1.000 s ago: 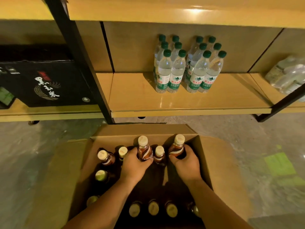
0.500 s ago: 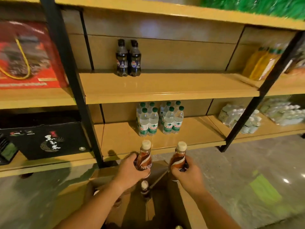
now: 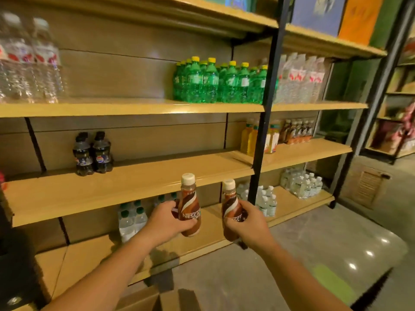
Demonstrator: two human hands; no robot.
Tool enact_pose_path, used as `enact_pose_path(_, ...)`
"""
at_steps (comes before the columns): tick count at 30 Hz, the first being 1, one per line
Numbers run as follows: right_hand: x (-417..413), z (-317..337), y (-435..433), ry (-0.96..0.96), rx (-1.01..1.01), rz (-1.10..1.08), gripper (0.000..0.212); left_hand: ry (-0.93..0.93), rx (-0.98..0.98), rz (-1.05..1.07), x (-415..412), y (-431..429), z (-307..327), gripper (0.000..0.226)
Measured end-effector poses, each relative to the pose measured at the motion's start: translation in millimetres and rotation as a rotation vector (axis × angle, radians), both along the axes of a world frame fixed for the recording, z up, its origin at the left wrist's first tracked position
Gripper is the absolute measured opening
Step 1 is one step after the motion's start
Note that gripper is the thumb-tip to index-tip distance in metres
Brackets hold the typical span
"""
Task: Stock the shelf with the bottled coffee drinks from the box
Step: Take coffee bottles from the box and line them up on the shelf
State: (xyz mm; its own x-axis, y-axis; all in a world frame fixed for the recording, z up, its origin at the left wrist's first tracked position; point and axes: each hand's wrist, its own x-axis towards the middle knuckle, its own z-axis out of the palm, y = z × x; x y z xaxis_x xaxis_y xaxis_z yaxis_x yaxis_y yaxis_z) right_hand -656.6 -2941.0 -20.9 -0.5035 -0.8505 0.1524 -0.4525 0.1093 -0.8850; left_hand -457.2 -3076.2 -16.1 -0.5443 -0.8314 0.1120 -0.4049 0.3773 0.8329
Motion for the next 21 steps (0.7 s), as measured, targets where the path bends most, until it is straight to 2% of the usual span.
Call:
enact_pose_path(3,-58,19,21,0.011,-0.021,-0.040,0.047,0.013,-0.004,-0.064,-60,9,21,0.033)
enact_pose_path(11,-215,49,76,-0.001,-0.051,-0.148,0.036,0.070,-0.023,-0.222,-229,26,61,0.038)
enact_pose_path(18,-353,47,70,0.048,-0.014,-0.272,0.026,0.097,-0.046,-0.302,-385,10,72,0.042)
enact_pose_path(21,-415,51,53,0.046,-0.009,-0.277,0.029,0.115,-0.070,-0.333,-450,-8,73,0.040)
